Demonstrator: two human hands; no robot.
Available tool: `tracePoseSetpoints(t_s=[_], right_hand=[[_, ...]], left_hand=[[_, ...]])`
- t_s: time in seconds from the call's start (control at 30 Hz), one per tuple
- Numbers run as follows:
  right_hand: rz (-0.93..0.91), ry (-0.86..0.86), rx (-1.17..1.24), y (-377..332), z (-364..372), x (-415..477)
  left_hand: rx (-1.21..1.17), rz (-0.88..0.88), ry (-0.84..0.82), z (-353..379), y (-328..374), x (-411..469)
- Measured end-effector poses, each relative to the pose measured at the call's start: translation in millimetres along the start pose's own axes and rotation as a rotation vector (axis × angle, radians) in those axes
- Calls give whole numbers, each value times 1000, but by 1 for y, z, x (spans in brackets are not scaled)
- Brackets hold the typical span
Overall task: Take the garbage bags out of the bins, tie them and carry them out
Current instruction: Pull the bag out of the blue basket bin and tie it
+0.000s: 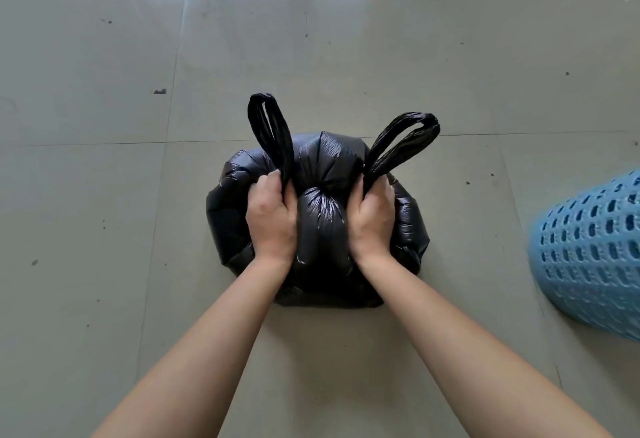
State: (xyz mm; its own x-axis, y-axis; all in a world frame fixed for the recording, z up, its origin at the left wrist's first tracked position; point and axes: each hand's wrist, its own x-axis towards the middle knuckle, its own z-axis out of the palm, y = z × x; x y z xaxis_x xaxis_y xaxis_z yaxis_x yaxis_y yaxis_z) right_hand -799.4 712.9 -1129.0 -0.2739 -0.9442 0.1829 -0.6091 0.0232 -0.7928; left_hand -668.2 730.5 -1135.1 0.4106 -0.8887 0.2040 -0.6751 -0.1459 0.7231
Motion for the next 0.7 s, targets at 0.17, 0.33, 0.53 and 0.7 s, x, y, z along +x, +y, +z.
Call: tracePoseSetpoints(t_s=[0.17, 0.33, 0.53, 0.7], right_hand=[[0, -22, -21, 3, 4, -1], [28, -64, -45, 2, 4, -3], [30, -176, -79, -2, -5, 1], [173, -222, 51, -12, -32, 10]], left_hand=[[16, 9, -10, 5, -4, -1], [50, 26, -22, 5, -3, -2], [35, 12, -63, -3, 6, 0], [-297, -279, -73, -25, 28, 8]])
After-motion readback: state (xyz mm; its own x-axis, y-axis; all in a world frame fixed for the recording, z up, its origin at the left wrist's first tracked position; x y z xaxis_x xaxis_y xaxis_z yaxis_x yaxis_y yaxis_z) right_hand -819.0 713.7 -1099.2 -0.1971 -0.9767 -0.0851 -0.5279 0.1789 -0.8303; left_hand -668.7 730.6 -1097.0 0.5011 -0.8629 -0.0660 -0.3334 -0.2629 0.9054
